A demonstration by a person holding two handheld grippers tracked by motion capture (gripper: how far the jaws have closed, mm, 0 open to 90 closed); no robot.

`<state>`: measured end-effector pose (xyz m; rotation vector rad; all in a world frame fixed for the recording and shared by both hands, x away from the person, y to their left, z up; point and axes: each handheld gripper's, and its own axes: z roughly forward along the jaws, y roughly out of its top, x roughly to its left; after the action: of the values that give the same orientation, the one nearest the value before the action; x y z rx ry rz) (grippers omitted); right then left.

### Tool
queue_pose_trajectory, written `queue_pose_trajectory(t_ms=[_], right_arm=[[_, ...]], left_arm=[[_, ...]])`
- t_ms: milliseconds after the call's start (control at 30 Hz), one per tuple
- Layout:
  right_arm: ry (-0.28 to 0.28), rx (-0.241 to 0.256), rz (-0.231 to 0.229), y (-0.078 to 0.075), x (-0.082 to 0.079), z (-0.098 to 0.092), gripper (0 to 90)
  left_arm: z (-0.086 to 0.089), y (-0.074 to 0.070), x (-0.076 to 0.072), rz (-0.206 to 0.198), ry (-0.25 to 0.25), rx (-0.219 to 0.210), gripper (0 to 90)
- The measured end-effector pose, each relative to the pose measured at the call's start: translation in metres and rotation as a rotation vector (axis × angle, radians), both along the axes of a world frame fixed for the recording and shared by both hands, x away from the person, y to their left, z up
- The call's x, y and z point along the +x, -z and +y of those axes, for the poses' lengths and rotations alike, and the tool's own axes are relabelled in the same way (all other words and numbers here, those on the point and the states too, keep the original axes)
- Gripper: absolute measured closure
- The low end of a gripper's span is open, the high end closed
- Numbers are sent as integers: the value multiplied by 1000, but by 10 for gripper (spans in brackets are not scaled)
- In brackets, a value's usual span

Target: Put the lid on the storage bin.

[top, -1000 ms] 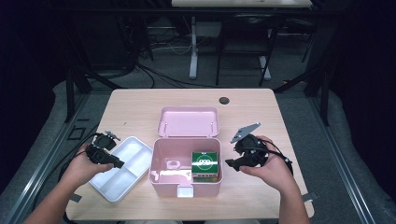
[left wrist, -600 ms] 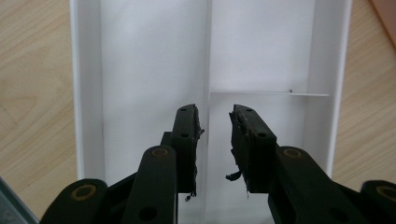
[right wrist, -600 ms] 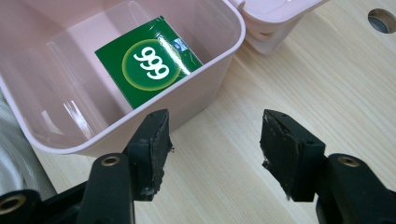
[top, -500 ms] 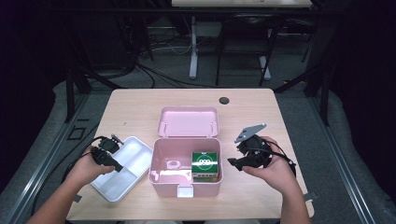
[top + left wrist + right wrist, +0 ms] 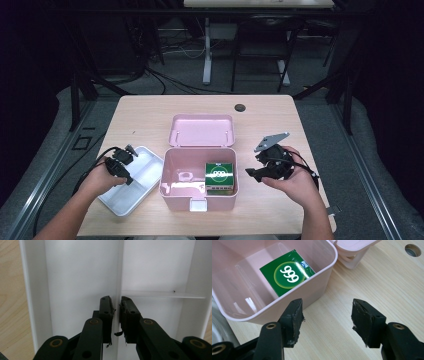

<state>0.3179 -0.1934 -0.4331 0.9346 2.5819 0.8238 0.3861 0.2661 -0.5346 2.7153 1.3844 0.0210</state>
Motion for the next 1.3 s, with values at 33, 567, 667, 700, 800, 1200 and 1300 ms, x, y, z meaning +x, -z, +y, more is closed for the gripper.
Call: queue_pose_trajectory(t_ms=[33, 567, 667, 700, 800, 1200, 1300], right_arm=[[1, 17, -12, 2, 0, 0, 417], [7, 28, -22, -2, -1, -3, 417], [7, 28, -22, -2, -1, -3, 417], [7, 30, -20, -2, -1, -4, 417], [11, 36, -18, -1, -1, -4, 417], [12, 40, -23, -2, -1, -6, 417], [11, 43, -21, -2, -1, -6, 417]], left_arm=[[-1, 1, 0, 1, -3, 0, 816], [-3, 5, 4, 19, -7, 27, 893], [-1, 4, 4, 22, -15, 21, 895], [1, 2, 4, 24, -18, 16, 895], [1, -2, 3, 28, -7, 22, 896], [13, -48, -2, -51, 15, 12, 895], [14, -60, -5, -71, 23, 12, 896]])
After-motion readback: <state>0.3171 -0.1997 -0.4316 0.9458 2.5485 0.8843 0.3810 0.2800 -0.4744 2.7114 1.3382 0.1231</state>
